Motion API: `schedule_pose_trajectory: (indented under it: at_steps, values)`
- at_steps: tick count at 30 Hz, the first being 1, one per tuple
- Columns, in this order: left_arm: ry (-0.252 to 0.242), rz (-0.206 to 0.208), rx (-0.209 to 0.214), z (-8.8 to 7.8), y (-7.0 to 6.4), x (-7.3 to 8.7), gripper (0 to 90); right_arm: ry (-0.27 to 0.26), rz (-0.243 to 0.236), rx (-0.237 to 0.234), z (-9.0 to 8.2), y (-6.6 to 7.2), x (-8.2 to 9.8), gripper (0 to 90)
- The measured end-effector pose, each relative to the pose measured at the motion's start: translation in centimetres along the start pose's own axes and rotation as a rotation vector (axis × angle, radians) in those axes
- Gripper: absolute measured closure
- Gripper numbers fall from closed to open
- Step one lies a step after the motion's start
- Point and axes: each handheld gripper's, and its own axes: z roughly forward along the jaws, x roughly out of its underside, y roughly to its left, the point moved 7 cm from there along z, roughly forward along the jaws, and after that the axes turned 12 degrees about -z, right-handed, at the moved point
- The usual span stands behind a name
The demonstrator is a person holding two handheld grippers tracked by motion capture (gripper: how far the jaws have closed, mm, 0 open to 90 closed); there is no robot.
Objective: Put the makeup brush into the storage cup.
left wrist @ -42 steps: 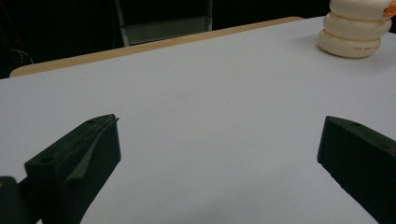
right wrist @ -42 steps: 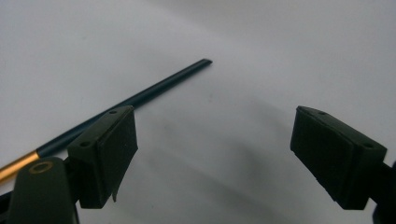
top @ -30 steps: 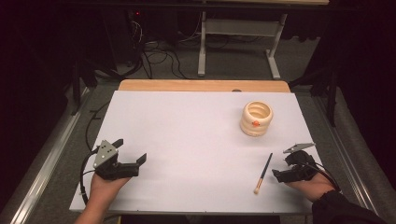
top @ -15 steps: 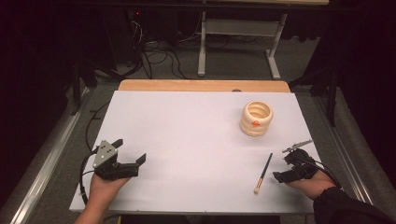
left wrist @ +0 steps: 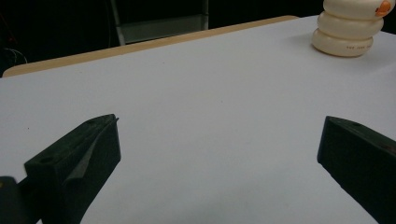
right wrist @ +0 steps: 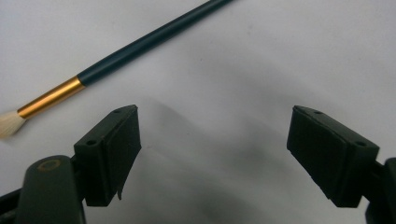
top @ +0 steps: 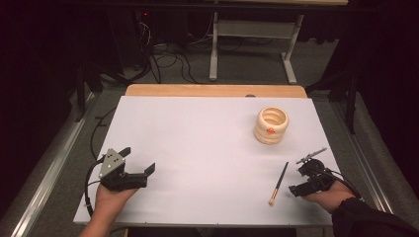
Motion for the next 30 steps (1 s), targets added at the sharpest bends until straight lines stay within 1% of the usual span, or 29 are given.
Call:
schedule_pose_trajectory:
  at_steps: [1,4,6,8,10,11,12,15,16,17,22,25,26,27,30]
  values:
    - [0.001,0.0,0.0,0.0,0.0,0.0,0.1,0.005,-0.008,-0.008,0.0,0.1,0.0,19.6]
    - [0.0,0.003,-0.002,0.0,0.0,0.0,0.1,0.015,-0.01,-0.009,-0.1,0.5,-0.4,21.3]
    - [-0.001,0.002,-0.003,0.0,0.0,0.0,0.1,0.001,0.002,-0.025,-0.2,0.8,-0.8,22.6]
    - [0.0,0.002,-0.003,0.0,0.1,0.0,0.1,-0.008,0.0,-0.043,-0.3,1.2,-1.3,26.6]
    - [0.003,0.0,-0.002,0.1,0.1,0.1,0.1,-0.008,-0.012,-0.055,-0.3,1.6,-1.8,28.2]
    - [0.003,0.0,-0.002,0.1,0.1,0.1,0.1,-0.01,-0.011,-0.057,-0.2,1.8,-2.0,28.1]
    - [0.003,0.0,-0.002,0.1,0.1,0.1,0.1,-0.009,-0.005,-0.071,-0.1,2.0,-2.3,28.1]
    - [0.002,0.0,-0.002,0.1,0.1,0.1,0.1,-0.012,-0.001,-0.079,0.0,2.4,-2.8,28.2]
    - [0.001,-0.003,-0.001,0.1,0.1,0.1,0.1,-0.018,0.004,-0.091,0.1,2.7,-3.1,28.1]
    - [-0.001,-0.004,-0.004,0.0,0.2,0.0,0.1,-0.015,0.005,-0.096,0.3,2.9,-3.4,27.9]
    - [-0.001,-0.006,-0.004,0.0,0.2,0.1,0.1,-0.004,0.01,-0.107,0.6,3.4,-4.0,28.2]
    - [-0.003,-0.011,-0.004,-0.1,0.3,0.0,0.1,0.011,0.006,-0.124,0.8,3.9,-4.2,32.8]
    - [-0.004,-0.012,-0.004,-0.1,0.3,0.0,0.1,0.019,-0.003,-0.12,0.8,4.0,-4.2,34.6]
    - [-0.006,-0.015,-0.002,-0.1,0.3,0.0,0.1,0.018,-0.007,-0.127,0.9,4.1,-4.2,36.3]
    - [-0.008,-0.014,-0.004,-0.1,0.3,0.0,0.1,0.03,-0.005,-0.131,1.1,4.3,-4.2,39.9]
